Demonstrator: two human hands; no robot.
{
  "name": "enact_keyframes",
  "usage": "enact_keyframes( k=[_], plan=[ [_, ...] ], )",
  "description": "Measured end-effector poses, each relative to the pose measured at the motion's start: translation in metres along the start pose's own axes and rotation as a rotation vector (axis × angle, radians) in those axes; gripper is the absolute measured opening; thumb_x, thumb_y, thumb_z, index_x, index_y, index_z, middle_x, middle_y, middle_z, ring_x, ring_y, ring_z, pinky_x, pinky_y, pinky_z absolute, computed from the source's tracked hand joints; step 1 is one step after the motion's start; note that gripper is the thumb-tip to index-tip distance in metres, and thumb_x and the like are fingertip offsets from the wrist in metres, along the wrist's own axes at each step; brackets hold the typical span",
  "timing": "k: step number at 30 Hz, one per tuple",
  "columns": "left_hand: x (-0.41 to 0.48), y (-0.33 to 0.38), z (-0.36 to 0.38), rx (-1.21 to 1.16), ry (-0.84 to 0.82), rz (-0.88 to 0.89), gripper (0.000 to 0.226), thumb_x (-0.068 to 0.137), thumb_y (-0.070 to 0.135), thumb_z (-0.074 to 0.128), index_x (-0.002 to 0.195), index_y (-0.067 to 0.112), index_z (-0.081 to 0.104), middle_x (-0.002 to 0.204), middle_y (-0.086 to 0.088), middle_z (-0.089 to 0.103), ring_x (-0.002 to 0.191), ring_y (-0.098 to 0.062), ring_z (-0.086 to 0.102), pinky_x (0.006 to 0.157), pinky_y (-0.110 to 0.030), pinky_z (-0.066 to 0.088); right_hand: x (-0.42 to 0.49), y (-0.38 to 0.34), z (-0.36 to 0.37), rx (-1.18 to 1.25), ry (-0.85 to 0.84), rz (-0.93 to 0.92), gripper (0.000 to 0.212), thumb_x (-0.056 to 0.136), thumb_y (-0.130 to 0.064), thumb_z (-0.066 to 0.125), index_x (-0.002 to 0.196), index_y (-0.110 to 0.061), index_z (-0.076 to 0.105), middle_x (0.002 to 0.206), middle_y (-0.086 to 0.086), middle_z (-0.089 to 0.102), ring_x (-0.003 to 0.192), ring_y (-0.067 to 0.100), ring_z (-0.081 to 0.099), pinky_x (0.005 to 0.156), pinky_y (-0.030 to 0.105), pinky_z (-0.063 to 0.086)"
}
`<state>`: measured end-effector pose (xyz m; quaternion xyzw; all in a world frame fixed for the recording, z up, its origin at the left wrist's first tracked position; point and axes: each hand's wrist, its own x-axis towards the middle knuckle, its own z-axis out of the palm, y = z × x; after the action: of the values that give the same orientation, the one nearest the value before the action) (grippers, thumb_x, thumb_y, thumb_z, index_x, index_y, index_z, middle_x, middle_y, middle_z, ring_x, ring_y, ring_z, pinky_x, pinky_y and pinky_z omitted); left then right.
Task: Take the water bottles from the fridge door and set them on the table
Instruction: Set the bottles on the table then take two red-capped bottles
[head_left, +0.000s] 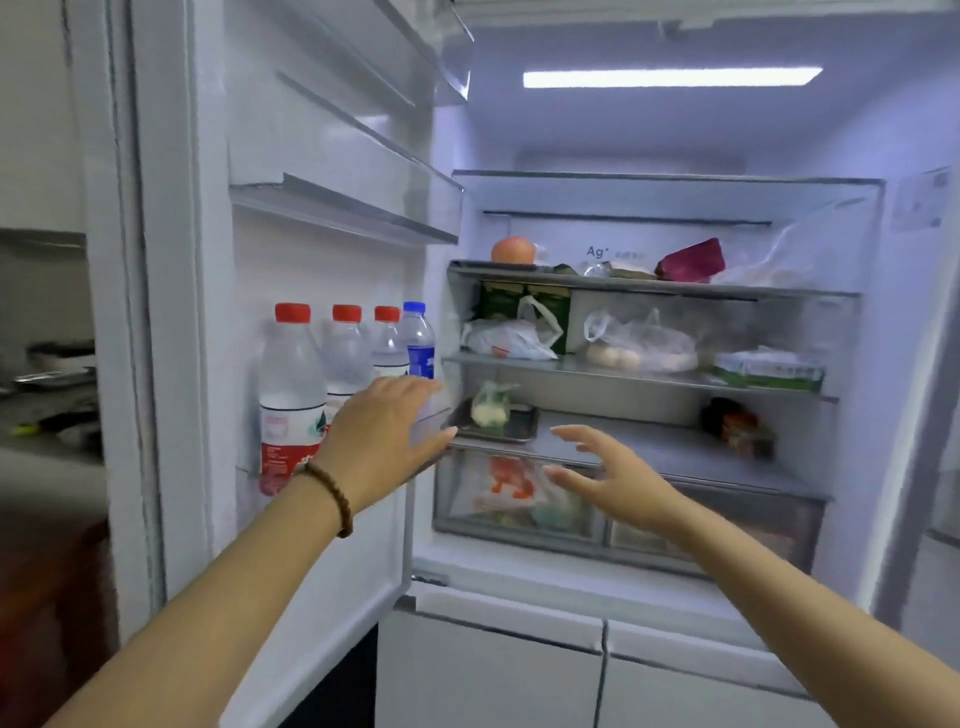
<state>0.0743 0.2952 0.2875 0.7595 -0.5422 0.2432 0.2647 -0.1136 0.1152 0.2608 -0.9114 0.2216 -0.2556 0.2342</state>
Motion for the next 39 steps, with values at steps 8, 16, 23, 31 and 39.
enact_keyframes(
  k=[8,16,23,31,39],
  plan=[
    [0.009,0.015,-0.011,0.224,0.132,-0.388,0.065,0.086,0.048,0.055,0.142,0.024,0.03,0.15,0.002,0.033,0.135,-0.019,0.032,0.107,-0.036,0.034,0.095,0.007,0.015,0.303,-0.213,-0.281,0.059,0.078,-0.055,0.063,0.132,-0.039,0.043,0.134,-0.013,0.048,0.108,0.006,0.052,0.095,0.031,0.047],
    [0.013,-0.003,-0.022,0.109,0.269,-0.629,0.073,0.086,0.047,0.053,0.146,0.026,0.017,0.155,0.004,0.02,0.14,-0.017,0.025,0.111,-0.036,0.028,0.15,-0.035,0.042,0.463,-0.269,-0.533,0.059,0.086,-0.04,0.06,0.139,-0.028,0.035,0.133,-0.015,0.043,0.118,0.002,0.041,0.099,0.021,0.034],
    [0.027,-0.035,-0.021,0.04,0.356,-0.698,0.082,0.085,0.048,0.054,0.147,0.028,0.005,0.155,0.001,0.019,0.139,-0.021,0.027,0.107,-0.038,0.033,0.192,-0.078,0.065,0.635,-0.251,-0.607,0.064,0.086,-0.041,0.058,0.142,-0.031,0.029,0.152,-0.006,0.032,0.137,0.013,0.033,0.1,0.024,0.032],
    [0.039,-0.061,-0.024,-0.165,0.397,-0.771,0.053,0.091,0.049,0.041,0.136,0.02,0.039,0.141,0.001,0.045,0.128,-0.015,0.042,0.102,-0.03,0.034,0.226,-0.123,0.086,0.643,-0.336,-0.664,0.064,0.09,-0.04,0.055,0.145,-0.024,0.026,0.149,0.002,0.037,0.134,0.018,0.04,0.103,0.029,0.036],
    [0.048,-0.052,-0.016,0.022,0.592,-0.829,0.041,0.079,0.055,0.059,0.106,0.024,0.054,0.102,0.013,0.057,0.094,-0.008,0.054,0.078,-0.025,0.042,0.236,-0.124,0.089,0.782,-0.351,-0.695,0.044,0.091,-0.035,0.054,0.132,-0.021,0.046,0.116,-0.011,0.051,0.104,0.003,0.049,0.079,0.01,0.041]
  ],
)
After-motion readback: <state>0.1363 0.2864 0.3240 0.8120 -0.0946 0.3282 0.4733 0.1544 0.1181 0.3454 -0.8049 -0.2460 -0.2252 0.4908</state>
